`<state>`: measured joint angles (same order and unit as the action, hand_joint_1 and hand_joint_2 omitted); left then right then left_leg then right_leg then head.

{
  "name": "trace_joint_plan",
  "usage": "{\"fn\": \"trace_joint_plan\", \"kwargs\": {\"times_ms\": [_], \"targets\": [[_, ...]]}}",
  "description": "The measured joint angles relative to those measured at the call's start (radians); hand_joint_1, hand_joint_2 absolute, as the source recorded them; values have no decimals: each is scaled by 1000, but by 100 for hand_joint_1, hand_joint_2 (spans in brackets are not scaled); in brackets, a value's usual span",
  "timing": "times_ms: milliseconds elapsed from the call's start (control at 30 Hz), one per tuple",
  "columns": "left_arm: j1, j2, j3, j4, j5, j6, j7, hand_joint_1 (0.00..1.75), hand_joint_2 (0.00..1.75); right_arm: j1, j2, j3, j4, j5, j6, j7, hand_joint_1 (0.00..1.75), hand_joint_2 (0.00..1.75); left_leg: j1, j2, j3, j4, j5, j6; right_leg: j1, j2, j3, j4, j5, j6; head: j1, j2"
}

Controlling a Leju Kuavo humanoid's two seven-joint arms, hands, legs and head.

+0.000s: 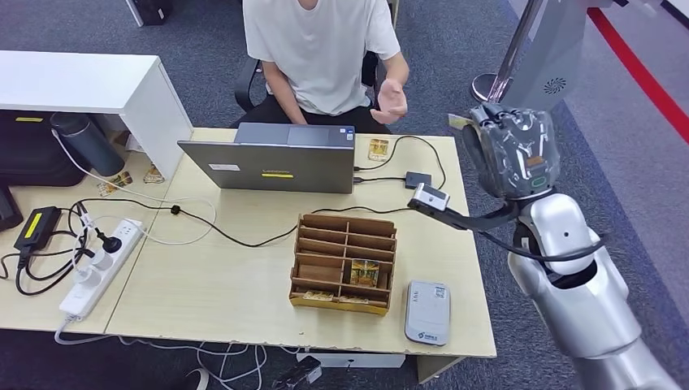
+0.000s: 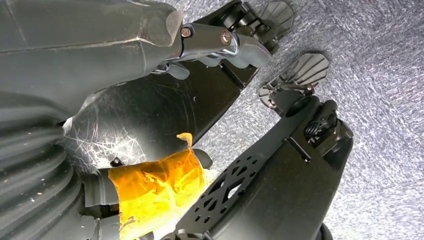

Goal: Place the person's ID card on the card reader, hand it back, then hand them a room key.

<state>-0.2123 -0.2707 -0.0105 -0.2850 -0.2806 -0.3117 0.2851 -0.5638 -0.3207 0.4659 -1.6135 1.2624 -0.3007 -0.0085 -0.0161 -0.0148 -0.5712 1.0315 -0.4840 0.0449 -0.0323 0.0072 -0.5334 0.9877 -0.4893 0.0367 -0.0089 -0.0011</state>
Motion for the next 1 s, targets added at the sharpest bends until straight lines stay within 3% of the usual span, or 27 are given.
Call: {"fn": "trace_joint_plan", "kwargs": {"times_ms": [267,567,700,1000], "targets": [[-2,0,-38,0,-5,-11,-9,0,175,-132,59,2,103,10,20,18,175,175,0,-1,0,0,0,0,0,-1,0,0,0,0,0,0],[-1,2,-96,0,-19,-45,-33,0,175,-272,149,-11,335,19,57,111,175,175,0,-1,0,0,1,0,0,-1,0,0,0,0,0,0],[-1,3,-110,0,-17,-49,-34,0,175,-274,179,-25,390,13,52,114,0,175,0,-2,0,0,1,0,0,-1,0,0,0,0,0,0],[0,10,-132,0,-7,-35,-37,0,175,-196,196,-36,371,2,27,91,0,175,0,-2,0,0,1,0,0,-1,-1,0,0,0,0,0]]}}
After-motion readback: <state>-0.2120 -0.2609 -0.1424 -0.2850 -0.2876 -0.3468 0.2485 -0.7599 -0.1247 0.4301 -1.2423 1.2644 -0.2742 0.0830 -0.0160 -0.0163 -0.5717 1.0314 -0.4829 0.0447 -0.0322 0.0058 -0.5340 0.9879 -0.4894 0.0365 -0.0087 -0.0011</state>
